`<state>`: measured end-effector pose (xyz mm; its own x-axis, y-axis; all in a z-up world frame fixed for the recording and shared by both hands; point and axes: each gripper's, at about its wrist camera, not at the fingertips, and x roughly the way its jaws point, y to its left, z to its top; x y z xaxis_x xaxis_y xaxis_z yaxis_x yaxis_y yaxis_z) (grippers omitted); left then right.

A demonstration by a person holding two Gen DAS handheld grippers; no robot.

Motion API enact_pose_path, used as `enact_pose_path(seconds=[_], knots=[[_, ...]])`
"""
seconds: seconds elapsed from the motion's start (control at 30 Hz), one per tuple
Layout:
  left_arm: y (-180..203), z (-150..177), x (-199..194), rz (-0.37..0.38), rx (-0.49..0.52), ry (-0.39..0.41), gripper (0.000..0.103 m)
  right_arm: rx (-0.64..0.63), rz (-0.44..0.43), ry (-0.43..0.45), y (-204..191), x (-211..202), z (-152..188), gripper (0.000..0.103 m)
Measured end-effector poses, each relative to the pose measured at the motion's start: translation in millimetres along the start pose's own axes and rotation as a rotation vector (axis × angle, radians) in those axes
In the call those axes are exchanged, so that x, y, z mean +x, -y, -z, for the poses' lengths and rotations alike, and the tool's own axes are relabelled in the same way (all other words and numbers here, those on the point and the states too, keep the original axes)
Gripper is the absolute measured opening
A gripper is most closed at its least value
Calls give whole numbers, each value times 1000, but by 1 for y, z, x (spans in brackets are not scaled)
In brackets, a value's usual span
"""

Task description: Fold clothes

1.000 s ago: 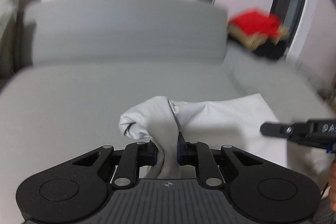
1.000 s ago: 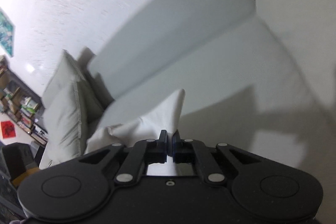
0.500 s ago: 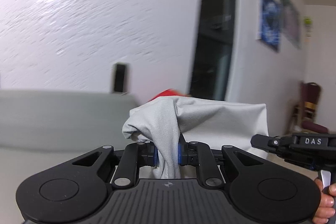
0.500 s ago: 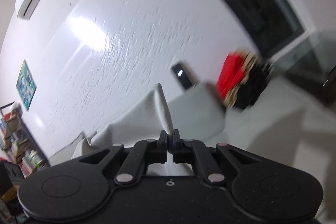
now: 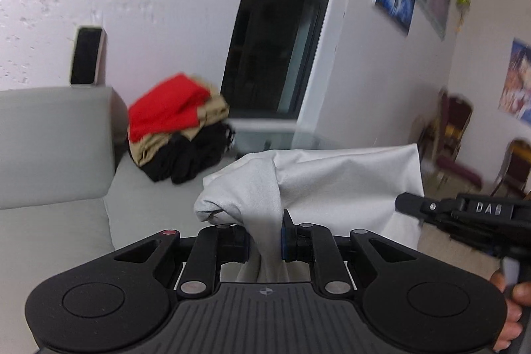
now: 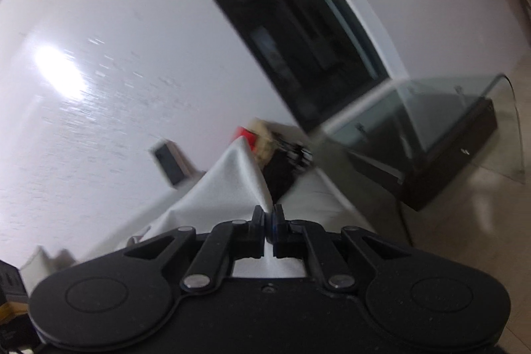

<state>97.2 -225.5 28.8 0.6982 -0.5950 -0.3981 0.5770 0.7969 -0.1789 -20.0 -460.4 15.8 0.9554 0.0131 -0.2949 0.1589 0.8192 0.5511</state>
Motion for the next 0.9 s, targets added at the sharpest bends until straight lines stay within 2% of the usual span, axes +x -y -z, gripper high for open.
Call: enact_pose_path(seconds=[0.03, 0.1, 0.13, 0.17, 0.23, 0.27, 0.3, 0.4, 0.47, 0.5, 0.53, 0.6, 0.63, 0.7, 0.73, 0.77, 0.83, 0.9], knots=[[-4, -2, 18, -14, 22, -24, 17, -6, 27, -14, 6, 17, 0, 4], [-13, -5, 57, -79, 68, -70, 31, -14, 82, -48, 20, 54, -2, 4], [-20, -6, 74, -141, 92, -88, 32, -16, 111, -66, 27, 74, -4, 5], [-27, -7, 87, -237, 111, -98, 32, -20, 143, -87, 34, 91, -5, 7], [-47, -9, 98, -436, 128, -105, 32, -20, 214, -128, 53, 112, -9, 27], [-59, -10, 97, -472, 100, -103, 30, 3, 233, -128, 62, 110, -10, 30], [-71, -9, 93, -484, 68, -98, 32, 21, 239, -127, 71, 105, -10, 33], [-96, 10, 69, -412, -10, -122, 36, 30, 238, -130, 89, 76, -1, 40], [-95, 26, 59, -360, -41, -167, 35, 15, 243, -169, 92, 62, 9, 40], [-89, 35, 55, -310, -57, -183, 35, 1, 232, -196, 91, 56, 15, 37], [-79, 43, 51, -255, -66, -192, 35, -32, 205, -224, 84, 52, 23, 21], [-51, 57, 47, -175, -26, -192, 36, -141, 157, -259, 57, 43, 40, 11], [-35, 63, 48, -165, 30, -181, 37, -202, 137, -273, 43, 41, 49, 11], [-6, 75, 53, -149, 135, -167, 50, -324, 140, -295, 23, 47, 64, 11], [2, 83, 60, -156, 161, -193, 52, -382, 150, -306, 15, 52, 72, 14], [3, 90, 67, -177, 152, -251, 52, -428, 174, -334, 9, 57, 80, 15], [-6, 104, 69, -243, 83, -371, 53, -423, 228, -385, 11, 48, 89, 15], [-17, 112, 44, -267, 57, -402, 56, -390, 258, -407, 16, 29, 93, 15]])
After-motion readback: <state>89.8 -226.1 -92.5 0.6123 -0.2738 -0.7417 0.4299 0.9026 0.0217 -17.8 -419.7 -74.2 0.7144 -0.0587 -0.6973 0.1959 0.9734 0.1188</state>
